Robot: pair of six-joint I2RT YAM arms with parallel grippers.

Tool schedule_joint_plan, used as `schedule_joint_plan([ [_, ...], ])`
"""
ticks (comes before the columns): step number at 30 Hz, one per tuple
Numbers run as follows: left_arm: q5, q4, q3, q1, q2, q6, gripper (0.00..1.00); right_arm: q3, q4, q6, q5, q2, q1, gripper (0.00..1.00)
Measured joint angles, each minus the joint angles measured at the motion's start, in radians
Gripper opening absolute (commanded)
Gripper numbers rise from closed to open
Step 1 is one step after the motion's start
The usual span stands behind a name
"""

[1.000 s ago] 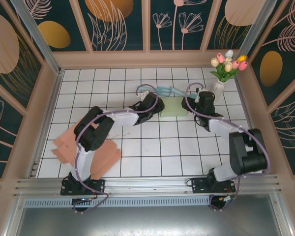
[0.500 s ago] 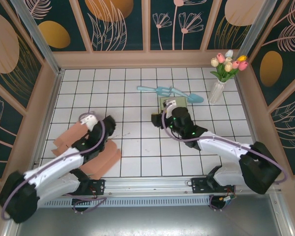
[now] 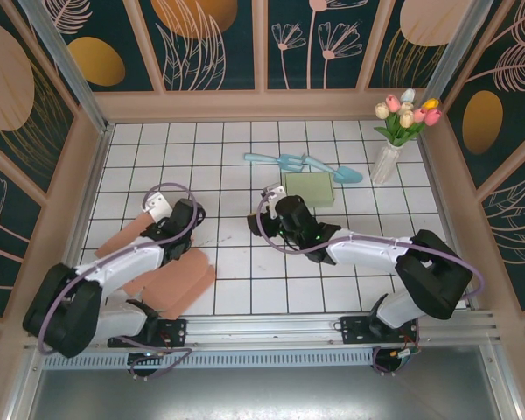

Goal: Fold the paper box

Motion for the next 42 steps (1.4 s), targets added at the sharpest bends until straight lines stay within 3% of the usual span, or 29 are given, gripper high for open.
schedule_joint_plan([
  [9, 0.004, 0.039, 0.027, 0.017, 0.147, 0.013, 0.63, -0.009, -0.024, -0.023, 0.023, -0.012, 0.014, 0.61],
  [11, 0.005, 0.053, 0.035, 0.019, 0.168, 0.016, 0.57, -0.026, -0.026, -0.026, 0.027, -0.04, 0.016, 0.61],
  [16, 0.008, 0.077, 0.058, 0.022, 0.216, 0.018, 0.56, -0.055, -0.032, -0.034, 0.049, -0.123, 0.016, 0.61],
  [18, 0.009, 0.091, 0.063, 0.026, 0.242, 0.015, 0.47, -0.069, -0.032, -0.038, 0.057, -0.156, 0.016, 0.61],
  [23, 0.04, 0.109, 0.067, 0.029, 0.283, 0.006, 0.02, -0.101, -0.036, -0.053, 0.087, -0.217, 0.016, 0.61],
  [24, 0.053, 0.119, 0.068, 0.029, 0.283, 0.003, 0.0, -0.106, -0.036, -0.053, 0.094, -0.224, 0.016, 0.62],
  [28, 0.083, 0.138, 0.073, -0.017, 0.276, 0.004, 0.0, -0.134, -0.037, -0.053, 0.142, -0.267, 0.016, 0.62],
  [34, 0.102, 0.154, 0.195, -0.278, 0.275, -0.043, 0.02, -0.182, -0.044, -0.04, 0.229, -0.364, -0.021, 0.62],
  [39, 0.133, 0.206, 0.34, -0.406, 0.32, -0.063, 0.12, -0.259, -0.045, -0.005, 0.257, -0.47, -0.114, 0.64],
  [40, 0.143, 0.224, 0.362, -0.42, 0.337, -0.061, 0.19, -0.272, -0.045, 0.001, 0.258, -0.489, -0.132, 0.64],
  [42, 0.167, 0.248, 0.382, -0.435, 0.356, -0.054, 0.47, -0.287, -0.048, 0.007, 0.26, -0.517, -0.165, 0.64],
])
